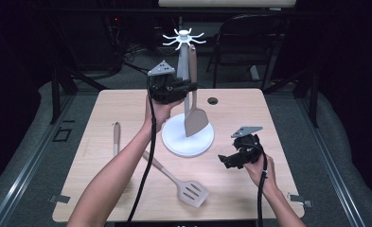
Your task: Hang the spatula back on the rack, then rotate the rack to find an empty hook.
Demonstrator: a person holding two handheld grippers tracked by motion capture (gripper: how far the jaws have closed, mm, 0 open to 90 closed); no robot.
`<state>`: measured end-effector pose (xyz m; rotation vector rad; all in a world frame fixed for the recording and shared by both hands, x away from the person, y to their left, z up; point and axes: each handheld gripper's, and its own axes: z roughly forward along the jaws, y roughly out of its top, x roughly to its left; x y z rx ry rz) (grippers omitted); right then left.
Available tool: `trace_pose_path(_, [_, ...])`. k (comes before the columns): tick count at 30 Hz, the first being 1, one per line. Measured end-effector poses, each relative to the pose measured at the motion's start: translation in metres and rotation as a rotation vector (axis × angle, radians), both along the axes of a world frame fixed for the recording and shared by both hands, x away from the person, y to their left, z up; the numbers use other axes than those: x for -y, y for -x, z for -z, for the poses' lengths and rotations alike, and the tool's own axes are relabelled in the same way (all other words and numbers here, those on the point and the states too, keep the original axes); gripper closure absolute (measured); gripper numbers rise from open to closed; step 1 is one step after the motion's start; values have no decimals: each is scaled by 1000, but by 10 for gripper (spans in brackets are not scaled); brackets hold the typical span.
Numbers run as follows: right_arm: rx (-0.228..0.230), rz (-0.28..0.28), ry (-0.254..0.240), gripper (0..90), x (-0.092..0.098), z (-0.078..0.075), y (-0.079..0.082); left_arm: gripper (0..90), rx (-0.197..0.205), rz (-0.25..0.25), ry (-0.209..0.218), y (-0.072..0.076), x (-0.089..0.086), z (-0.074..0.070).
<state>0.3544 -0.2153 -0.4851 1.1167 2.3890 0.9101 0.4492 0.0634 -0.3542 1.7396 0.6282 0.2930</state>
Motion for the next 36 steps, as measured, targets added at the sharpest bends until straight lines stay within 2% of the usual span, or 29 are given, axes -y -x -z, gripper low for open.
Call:
trace_pose_path(7, [-8,-2,6,0,0,1,0,708,-2,6,30,-1,-7,3])
trace_pose_path(8, [-10,-2,6,0,0,1,-1,636,-6,6,29,-1,-8,3])
trace_pose_path(13, [-21,6,11,0,1,2,-1,472,-4,-4,18,1,-21,8])
trace_pose_path(22, [-31,9,17,0,3,4,-3,245,-6,-40,13,1,-43,13])
trace_pose_path(26, [-46,8,23,0,4,6,-4,169,-3,-68,-8,-1,-54,10])
trace_pose_path(32, [-49,9,23,0,5,7,-4,161,-2,-106,2,-2,-65,-1])
trace_pose_path(34, [-48,15,26,0,5,7,-4,213,14,-130,1,-1,-68,-6])
trace_pose_path(36, [-51,12,26,0,6,7,-5,327,22,-130,9,-1,-69,-7])
